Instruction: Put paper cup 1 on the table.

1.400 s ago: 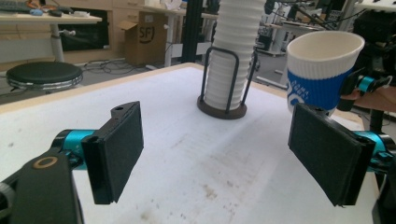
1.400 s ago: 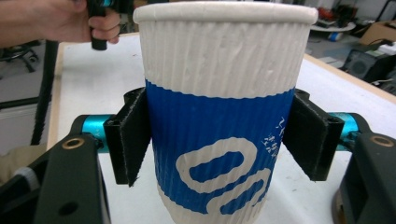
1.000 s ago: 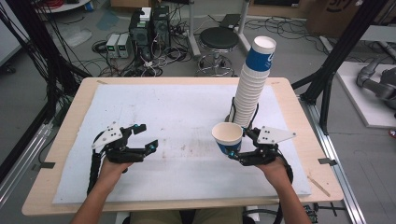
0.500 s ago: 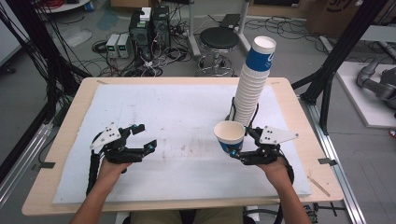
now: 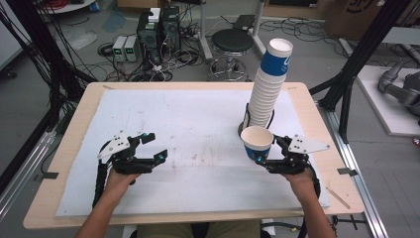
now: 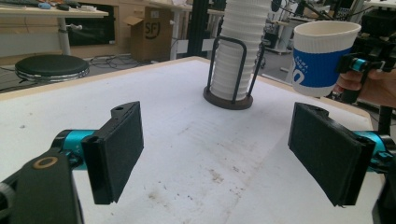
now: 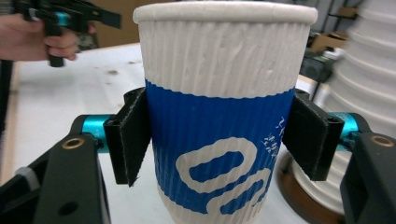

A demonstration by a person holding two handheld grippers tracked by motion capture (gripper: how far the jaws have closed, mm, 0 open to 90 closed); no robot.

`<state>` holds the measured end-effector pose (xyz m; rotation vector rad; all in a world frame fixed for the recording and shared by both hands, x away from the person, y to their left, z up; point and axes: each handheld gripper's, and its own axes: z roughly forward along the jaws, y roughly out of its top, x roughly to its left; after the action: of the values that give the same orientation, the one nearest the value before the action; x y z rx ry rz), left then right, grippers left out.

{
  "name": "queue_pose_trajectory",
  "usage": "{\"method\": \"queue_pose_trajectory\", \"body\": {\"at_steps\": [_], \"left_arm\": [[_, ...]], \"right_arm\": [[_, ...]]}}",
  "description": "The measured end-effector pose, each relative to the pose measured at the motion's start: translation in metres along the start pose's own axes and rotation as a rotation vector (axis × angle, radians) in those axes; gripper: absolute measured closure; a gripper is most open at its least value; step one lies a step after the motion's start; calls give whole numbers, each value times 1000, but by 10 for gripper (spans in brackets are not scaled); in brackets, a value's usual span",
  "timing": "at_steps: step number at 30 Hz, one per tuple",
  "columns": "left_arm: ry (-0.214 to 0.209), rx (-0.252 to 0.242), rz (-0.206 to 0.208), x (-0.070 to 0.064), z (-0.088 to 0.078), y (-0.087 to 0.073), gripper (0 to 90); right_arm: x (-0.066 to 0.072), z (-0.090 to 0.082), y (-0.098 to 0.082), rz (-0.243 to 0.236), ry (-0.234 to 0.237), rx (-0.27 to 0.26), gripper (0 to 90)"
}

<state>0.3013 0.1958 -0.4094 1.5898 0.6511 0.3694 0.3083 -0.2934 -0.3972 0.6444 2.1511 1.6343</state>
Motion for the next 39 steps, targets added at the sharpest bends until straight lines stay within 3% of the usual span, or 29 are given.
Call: {"method": "queue_pose_trajectory", "body": {"at_steps": [10,18,20,23,30,36,39], "left_arm": [[-11,5,-6,0,2,-1,183],[-15,10,-5,-1,4,-2,183],[-17,11,-5,-1,5,-2,184],[-17,12,-5,-1,5,-2,184],[-17,11,-6,-1,5,-2,187],[-18,12,-8,-1,5,-2,187],[-16,12,-9,-1,5,-2,187]], "right_arm": [[-25,-23,-22,64,-128,17,297],[-43,-22,-45,124,-215,119,296],[-45,-19,-50,131,-220,172,294],[-46,-15,-52,137,-207,206,292],[-47,-24,-55,169,-194,209,270],[-44,-31,-54,160,-193,252,222],[-42,-30,-52,145,-202,298,191]]}}
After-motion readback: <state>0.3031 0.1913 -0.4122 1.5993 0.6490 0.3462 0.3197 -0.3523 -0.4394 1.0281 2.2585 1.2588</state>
